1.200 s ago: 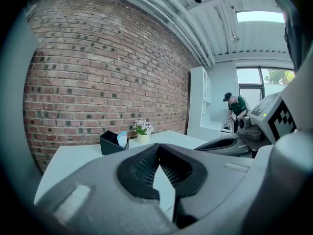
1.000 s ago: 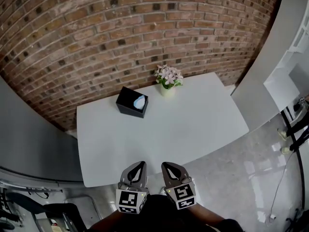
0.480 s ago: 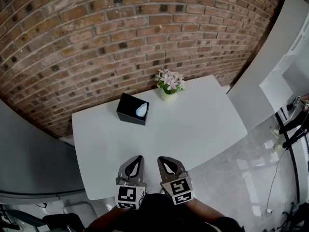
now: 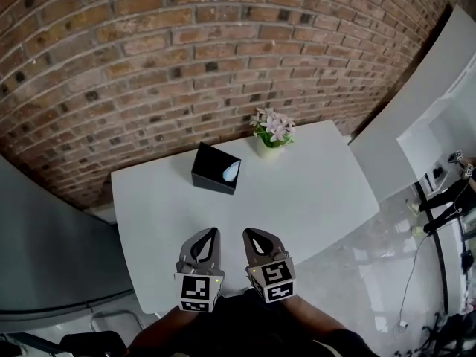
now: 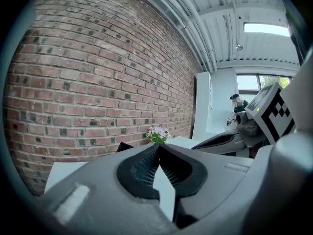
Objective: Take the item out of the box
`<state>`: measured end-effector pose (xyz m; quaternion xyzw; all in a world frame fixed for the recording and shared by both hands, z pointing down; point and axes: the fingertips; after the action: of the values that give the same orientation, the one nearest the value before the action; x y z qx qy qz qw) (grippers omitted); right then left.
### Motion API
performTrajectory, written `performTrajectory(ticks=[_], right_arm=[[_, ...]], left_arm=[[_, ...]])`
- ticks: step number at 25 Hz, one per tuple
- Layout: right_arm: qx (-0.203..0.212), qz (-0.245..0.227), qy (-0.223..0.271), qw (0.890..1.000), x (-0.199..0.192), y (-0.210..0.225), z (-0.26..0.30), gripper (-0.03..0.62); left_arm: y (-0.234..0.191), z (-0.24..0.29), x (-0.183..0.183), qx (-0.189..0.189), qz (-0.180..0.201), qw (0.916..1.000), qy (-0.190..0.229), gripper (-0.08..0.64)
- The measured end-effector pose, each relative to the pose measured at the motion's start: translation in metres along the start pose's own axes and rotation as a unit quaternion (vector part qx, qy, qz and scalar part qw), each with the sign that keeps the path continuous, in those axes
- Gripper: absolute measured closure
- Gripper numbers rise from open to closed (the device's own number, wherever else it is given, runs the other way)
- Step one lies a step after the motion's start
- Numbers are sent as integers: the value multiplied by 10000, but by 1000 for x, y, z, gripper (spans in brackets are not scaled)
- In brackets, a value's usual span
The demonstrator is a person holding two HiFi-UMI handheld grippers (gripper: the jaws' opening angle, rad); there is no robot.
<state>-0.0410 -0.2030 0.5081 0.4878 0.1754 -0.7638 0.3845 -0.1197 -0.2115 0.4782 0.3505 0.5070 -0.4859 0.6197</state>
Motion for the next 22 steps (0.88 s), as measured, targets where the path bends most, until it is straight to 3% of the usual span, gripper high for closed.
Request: performTrajectory(ticks=[6,22], right_arm=[[-3,-32,-40,10000,9,7,24,590],[106,204,-233,9995,19,76,107,531]], left_arm=[[-14,14,0,118,-25,9999,-25,555],[-49,86,-6,809,-123,9962,-310,555]])
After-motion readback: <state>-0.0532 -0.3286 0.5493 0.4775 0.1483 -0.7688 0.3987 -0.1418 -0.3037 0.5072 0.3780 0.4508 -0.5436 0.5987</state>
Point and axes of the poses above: the fingertips, and each gripper's own axes: z forward along the fingers, y to its right, x out of its top, and after that the axes turned 14 degrees about x, right-handed
